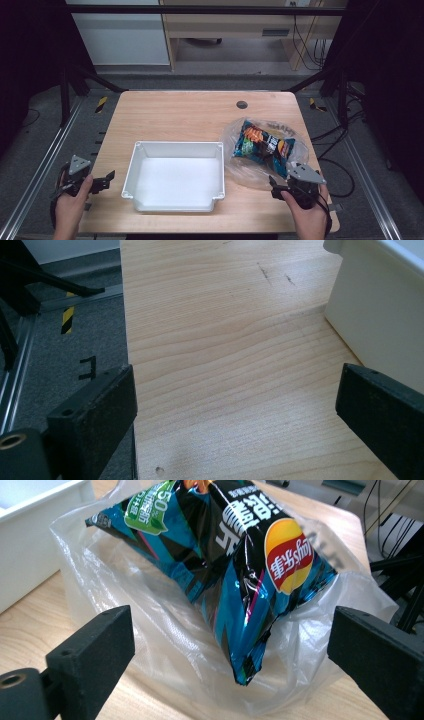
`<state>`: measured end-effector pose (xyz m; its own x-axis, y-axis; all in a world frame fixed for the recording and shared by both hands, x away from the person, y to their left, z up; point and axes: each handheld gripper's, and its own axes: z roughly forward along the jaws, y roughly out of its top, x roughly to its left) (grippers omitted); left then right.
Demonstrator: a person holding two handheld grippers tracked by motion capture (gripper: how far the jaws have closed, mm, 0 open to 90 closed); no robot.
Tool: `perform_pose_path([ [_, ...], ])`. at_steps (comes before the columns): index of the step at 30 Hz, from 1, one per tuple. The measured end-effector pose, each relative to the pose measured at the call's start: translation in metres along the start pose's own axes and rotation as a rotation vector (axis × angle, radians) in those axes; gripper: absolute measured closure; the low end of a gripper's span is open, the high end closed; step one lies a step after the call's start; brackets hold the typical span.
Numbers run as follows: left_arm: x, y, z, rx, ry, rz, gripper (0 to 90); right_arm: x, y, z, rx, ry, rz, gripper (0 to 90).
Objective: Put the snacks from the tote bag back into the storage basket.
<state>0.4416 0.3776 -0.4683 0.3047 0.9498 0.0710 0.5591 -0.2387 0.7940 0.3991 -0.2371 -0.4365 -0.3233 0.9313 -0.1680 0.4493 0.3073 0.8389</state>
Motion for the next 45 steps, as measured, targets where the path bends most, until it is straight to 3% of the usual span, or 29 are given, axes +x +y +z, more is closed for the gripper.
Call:
perform_pose_path([
  [5,0.001,0.000,0.000,0.000,0.003,-0.003,3.0,-0.001,0.004,-0.003,-0.015,0.031,0.039,5.2],
  [13,0.002,-0.002,0.000,0.002,0.011,-0.008,3.0,0.003,0.015,-0.006,-0.017,0.058,0.013,5.3],
  [23,0.003,-0.003,-0.001,0.011,0.022,-0.009,3.0,0.003,0.037,-0.003,0.031,0.105,-0.063,5.4],
  [26,0.003,-0.003,-0.002,0.009,0.022,-0.009,3.0,0.002,0.049,0.001,0.081,0.084,-0.107,5.5],
  [31,0.003,-0.003,-0.001,0.010,0.018,-0.008,3.0,0.005,0.062,0.003,0.101,0.079,-0.160,5.7],
  [45,0.002,-0.003,0.000,0.008,0.012,-0.009,3.0,-0.014,0.085,0.017,0.171,0.146,-0.190,5.8],
])
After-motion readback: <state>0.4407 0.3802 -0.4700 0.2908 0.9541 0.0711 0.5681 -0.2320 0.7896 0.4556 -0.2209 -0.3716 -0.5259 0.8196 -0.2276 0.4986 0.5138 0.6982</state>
